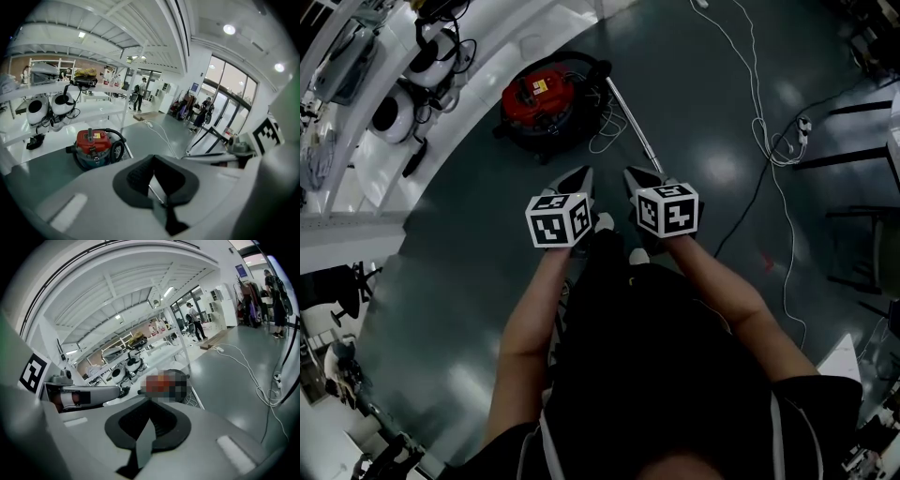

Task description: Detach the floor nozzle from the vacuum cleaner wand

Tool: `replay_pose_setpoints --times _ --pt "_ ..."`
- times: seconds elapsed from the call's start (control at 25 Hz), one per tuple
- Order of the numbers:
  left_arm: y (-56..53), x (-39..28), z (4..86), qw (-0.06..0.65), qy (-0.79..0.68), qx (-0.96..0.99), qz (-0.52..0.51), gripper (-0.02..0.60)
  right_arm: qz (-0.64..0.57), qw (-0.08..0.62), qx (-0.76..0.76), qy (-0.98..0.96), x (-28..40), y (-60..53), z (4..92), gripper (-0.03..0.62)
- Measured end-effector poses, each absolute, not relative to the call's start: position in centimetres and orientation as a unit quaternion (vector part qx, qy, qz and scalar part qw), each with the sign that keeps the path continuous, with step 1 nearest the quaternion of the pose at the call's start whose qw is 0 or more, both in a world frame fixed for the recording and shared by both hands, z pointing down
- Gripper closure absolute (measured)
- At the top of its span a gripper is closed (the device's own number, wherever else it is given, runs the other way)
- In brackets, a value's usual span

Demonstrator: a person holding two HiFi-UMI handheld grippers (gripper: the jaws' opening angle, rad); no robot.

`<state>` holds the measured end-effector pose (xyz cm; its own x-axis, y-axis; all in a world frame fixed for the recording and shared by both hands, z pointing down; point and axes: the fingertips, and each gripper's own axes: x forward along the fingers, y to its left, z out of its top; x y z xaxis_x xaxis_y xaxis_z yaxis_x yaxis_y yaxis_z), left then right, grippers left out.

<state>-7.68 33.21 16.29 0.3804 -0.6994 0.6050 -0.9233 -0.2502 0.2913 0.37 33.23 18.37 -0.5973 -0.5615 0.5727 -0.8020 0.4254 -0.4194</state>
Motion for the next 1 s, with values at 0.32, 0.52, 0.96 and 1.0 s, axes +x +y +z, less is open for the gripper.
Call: replay_pose_setpoints --times 0.32,0.52,0.96,1.0 --pt "28.2 -11.0 17.6 0.329 -0.525 0.764 0.18 0.574 0.345 0.188 0.422 -0.817 -2.3 27.9 19.1 0.597" --pt "25.7 -12.4 18.3 0.332 -0.506 0.772 0.192 0.574 0.348 0.197 0.428 -0.81 -4.1 25.1 19.7 0.597" --pt "21.4 -16.1 20.4 0.348 -0.476 0.781 0.207 0.574 0.353 0.208 0.456 -0.79 -6.7 21.3 21.4 0.598" --pt "20.9 -16.4 20.5 0.347 -0.473 0.782 0.21 0.574 0.354 0.208 0.458 -0.789 -6.8 21.0 21.6 0.598"
